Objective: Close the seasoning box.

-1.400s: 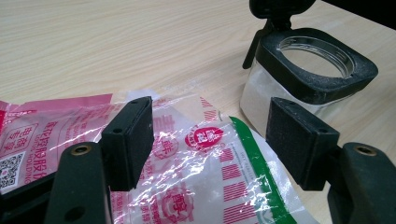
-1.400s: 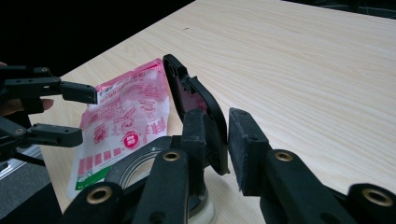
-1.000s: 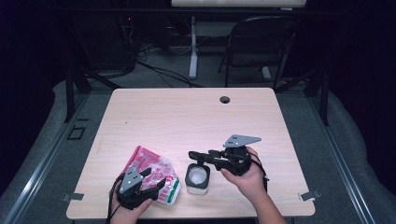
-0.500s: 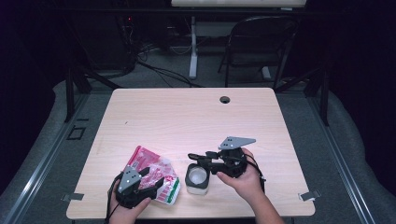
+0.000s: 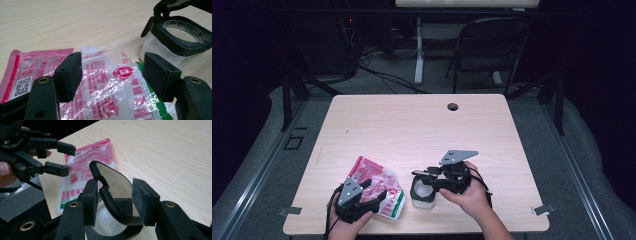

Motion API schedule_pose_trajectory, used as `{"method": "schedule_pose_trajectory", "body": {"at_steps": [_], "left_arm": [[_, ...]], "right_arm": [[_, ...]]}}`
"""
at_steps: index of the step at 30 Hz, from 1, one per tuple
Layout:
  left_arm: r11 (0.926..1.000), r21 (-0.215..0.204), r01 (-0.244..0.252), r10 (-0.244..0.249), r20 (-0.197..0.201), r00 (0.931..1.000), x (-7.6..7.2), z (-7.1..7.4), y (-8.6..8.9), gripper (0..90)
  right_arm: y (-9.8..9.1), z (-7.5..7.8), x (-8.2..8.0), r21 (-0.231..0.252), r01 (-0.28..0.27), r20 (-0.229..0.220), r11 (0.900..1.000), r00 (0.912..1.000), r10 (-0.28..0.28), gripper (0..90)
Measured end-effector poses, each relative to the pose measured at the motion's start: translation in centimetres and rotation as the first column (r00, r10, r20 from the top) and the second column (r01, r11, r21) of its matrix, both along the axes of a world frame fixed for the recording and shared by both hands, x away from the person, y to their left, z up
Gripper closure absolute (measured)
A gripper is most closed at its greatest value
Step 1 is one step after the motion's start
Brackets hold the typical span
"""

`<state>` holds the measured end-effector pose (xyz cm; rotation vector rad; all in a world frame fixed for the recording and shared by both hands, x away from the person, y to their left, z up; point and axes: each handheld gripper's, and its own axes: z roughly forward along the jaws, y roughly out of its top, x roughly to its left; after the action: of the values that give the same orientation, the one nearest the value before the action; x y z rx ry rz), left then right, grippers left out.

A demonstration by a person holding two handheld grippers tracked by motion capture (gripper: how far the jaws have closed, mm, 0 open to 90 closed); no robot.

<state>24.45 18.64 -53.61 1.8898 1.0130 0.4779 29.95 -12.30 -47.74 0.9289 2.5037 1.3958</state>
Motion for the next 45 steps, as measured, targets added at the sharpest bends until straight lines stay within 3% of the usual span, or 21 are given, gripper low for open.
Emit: {"method": "schedule_pose_trajectory", "body": {"at_steps": [19, 30, 45], "left_arm": [[1.0000, -0.003, 0.002, -0.002, 0.001, 1.0000, 0.05, -0.02, 0.08, 33.1], [0.9998, 0.002, -0.018, 0.018, -0.005, 0.9998, 0.18, -0.04, 0.41, 33.3], [0.9996, 0.004, -0.027, 0.027, -0.010, 0.9996, 0.42, -0.27, 0.63, 33.3]], "right_arm": [[0.72, -0.24, -0.29, -0.022, -0.020, 0.012, 0.9996, 0.9997, 0.020, 51.3], [1.13, 0.00, -0.58, 0.007, -0.037, 0.007, 0.9993, 0.9993, 0.037, 45.9], [0.89, -0.40, -0.22, -0.001, -0.014, -0.005, 0.9999, 0.9999, 0.014, 44.9]]}}
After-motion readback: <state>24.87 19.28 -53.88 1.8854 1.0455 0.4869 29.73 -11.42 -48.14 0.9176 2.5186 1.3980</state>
